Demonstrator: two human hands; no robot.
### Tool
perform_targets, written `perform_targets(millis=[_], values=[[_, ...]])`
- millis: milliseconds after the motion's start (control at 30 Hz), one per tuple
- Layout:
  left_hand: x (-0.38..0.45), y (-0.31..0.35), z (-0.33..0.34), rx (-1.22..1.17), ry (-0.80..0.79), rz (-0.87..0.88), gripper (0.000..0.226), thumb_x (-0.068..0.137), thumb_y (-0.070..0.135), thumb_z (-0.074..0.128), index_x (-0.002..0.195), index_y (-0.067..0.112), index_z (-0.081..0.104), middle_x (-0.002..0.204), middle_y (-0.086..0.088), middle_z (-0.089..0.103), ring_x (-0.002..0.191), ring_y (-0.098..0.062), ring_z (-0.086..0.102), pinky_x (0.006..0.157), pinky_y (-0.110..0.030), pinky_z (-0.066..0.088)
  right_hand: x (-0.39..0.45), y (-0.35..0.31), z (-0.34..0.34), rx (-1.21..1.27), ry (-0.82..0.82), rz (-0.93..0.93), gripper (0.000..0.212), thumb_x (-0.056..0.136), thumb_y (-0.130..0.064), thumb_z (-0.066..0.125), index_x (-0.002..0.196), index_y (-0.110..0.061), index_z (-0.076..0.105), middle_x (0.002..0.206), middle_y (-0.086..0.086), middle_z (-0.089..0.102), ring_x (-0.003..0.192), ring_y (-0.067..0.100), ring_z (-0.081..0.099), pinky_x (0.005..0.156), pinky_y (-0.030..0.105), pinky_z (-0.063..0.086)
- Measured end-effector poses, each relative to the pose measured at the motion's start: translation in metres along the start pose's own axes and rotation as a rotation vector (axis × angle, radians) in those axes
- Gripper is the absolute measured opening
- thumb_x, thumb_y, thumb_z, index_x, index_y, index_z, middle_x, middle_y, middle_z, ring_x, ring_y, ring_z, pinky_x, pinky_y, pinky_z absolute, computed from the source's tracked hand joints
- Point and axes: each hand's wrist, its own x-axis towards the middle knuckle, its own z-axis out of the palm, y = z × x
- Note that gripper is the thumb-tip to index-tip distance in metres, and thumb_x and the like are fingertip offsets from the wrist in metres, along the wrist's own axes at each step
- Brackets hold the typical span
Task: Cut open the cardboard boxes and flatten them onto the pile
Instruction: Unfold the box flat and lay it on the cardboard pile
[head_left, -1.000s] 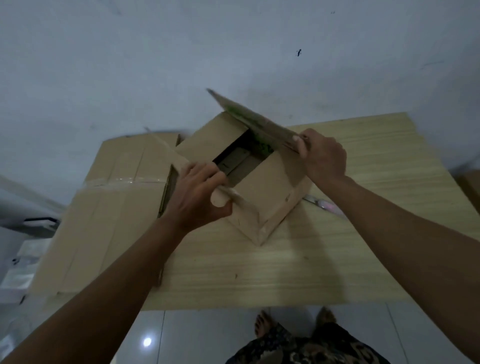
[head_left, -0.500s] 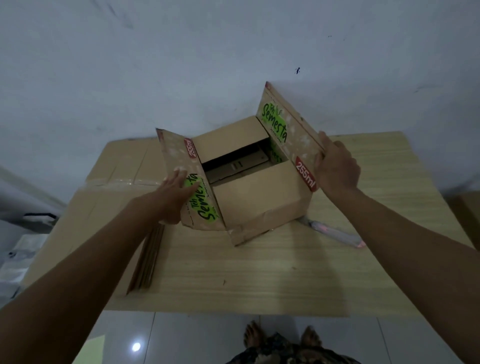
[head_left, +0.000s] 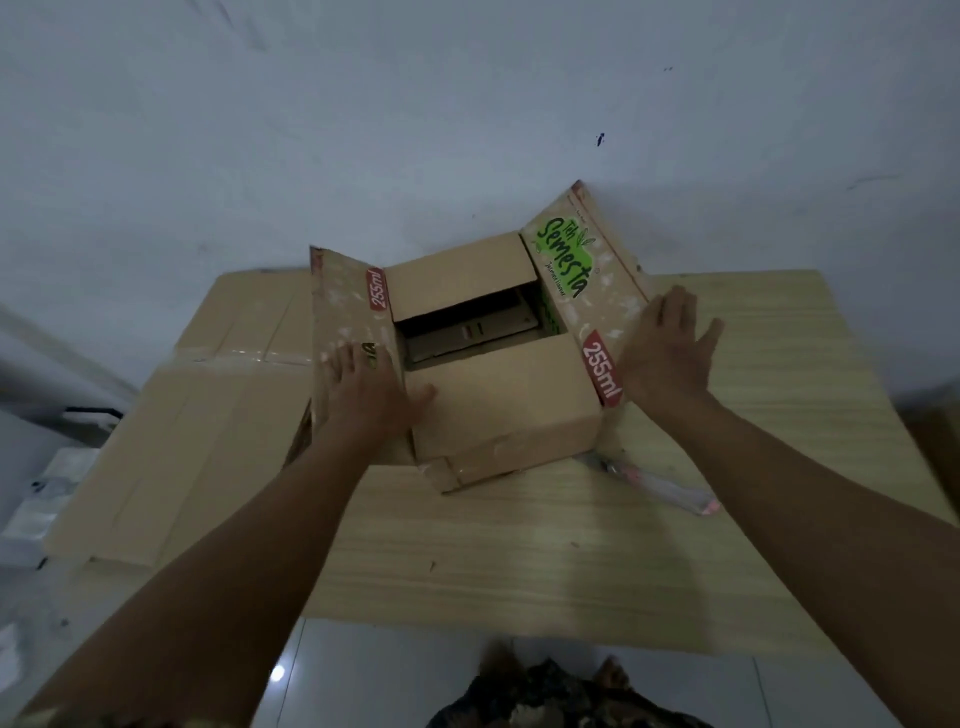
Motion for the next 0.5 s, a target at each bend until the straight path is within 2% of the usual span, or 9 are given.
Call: perform_targets(millis=[67,133,233,333,433,500], values=[[-0.001,0.014,0.015,-0.082,-0.018,-0.029,0.103,0.090,0.074,0.047,0.158,0.003,0.016,0.165,-0.024,0.012,0.155,-0.038,0.004,0.125,-0.051,0.002,0.002,-0.010,0.007,-0.012,-0.077,-0.043,0.073,0.104,-0.042,0.027,0.158,0.001,0.002,0.167,0.020,-0.007,0.155,0.033,-0.008,0.123,0.054,-0.005],[0.001,0.024,0.027,-0.139,-0.029,-0.059,0.101,0.092,0.074,0.043,0.158,0.002,0.017,0.166,-0.022,0.014,0.155,-0.037,0.006,0.125,-0.050,0.006,0.005,-0.020,0.012,-0.004,-0.136,-0.003,0.078,0.104,-0.050,0.022,0.159,0.001,0.001,0.167,0.021,-0.010,0.155,0.034,-0.011,0.124,0.051,-0.006],[0.008,0.032,0.040,-0.222,0.012,-0.096,0.097,0.094,0.072,0.042,0.158,0.003,0.019,0.166,-0.022,0.014,0.154,-0.038,0.008,0.125,-0.049,0.010,0.015,-0.034,0.023,0.073,-0.204,0.044,0.093,0.099,-0.062,0.031,0.159,0.001,-0.001,0.167,0.020,-0.011,0.154,0.034,-0.012,0.125,0.050,-0.003],[0.018,0.027,0.046,-0.324,0.060,-0.119,0.096,0.093,0.069,0.049,0.157,0.003,0.023,0.163,-0.021,0.020,0.151,-0.039,0.017,0.124,-0.048,0.019,0.023,-0.051,0.031,0.181,-0.271,0.114,0.106,0.092,-0.071,0.043,0.159,-0.003,-0.004,0.166,0.022,-0.012,0.153,0.038,-0.011,0.122,0.057,0.000],[0.028,0.021,0.049,-0.362,0.161,-0.137,0.084,0.090,0.060,0.058,0.151,0.007,0.034,0.153,-0.016,0.035,0.139,-0.039,0.033,0.114,-0.050,0.033,0.035,-0.068,0.038,0.268,-0.341,0.234,0.105,0.092,-0.068,0.051,0.159,-0.003,0.000,0.166,0.022,-0.004,0.154,0.039,-0.003,0.119,0.061,0.010],[0.035,0.018,0.049,-0.358,0.198,-0.144,0.076,0.087,0.052,0.064,0.144,0.009,0.041,0.145,-0.016,0.041,0.132,-0.039,0.038,0.108,-0.050,0.036,0.041,-0.074,0.044,0.286,-0.298,0.271,0.085,0.098,-0.056,0.051,0.157,-0.003,0.018,0.163,0.023,0.018,0.150,0.039,0.018,0.115,0.056,0.025]])
